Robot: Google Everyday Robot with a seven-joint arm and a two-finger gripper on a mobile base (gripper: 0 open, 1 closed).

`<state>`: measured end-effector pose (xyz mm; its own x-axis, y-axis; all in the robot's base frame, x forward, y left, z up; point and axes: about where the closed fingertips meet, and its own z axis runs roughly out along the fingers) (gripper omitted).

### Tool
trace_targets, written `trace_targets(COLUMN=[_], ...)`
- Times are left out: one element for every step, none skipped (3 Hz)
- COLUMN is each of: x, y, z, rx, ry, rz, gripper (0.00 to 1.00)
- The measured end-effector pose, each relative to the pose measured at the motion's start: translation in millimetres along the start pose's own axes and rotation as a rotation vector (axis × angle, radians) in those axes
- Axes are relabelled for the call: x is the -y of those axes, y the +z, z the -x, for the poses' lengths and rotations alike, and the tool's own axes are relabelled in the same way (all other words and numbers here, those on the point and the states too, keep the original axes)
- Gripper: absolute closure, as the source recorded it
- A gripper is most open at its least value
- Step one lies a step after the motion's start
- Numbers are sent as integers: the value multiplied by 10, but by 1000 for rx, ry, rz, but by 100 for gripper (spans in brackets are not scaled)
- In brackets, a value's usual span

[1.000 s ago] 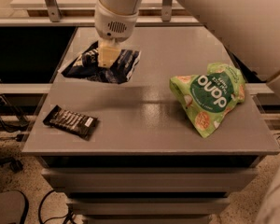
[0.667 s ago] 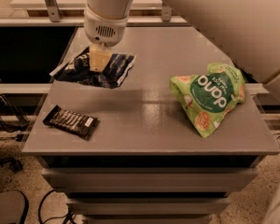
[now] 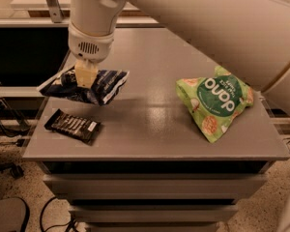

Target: Move blue chip bag near rxbar chocolate

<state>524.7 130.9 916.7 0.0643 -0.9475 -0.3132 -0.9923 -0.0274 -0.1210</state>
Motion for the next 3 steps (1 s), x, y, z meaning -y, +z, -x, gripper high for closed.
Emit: trace_targets(x=[-62, -64, -28], y=[72, 105, 123], z=[54, 75, 76], rx=[-1, -2, -5], ry=[31, 51, 60], rz=[2, -3, -12], gripper=[82, 59, 36])
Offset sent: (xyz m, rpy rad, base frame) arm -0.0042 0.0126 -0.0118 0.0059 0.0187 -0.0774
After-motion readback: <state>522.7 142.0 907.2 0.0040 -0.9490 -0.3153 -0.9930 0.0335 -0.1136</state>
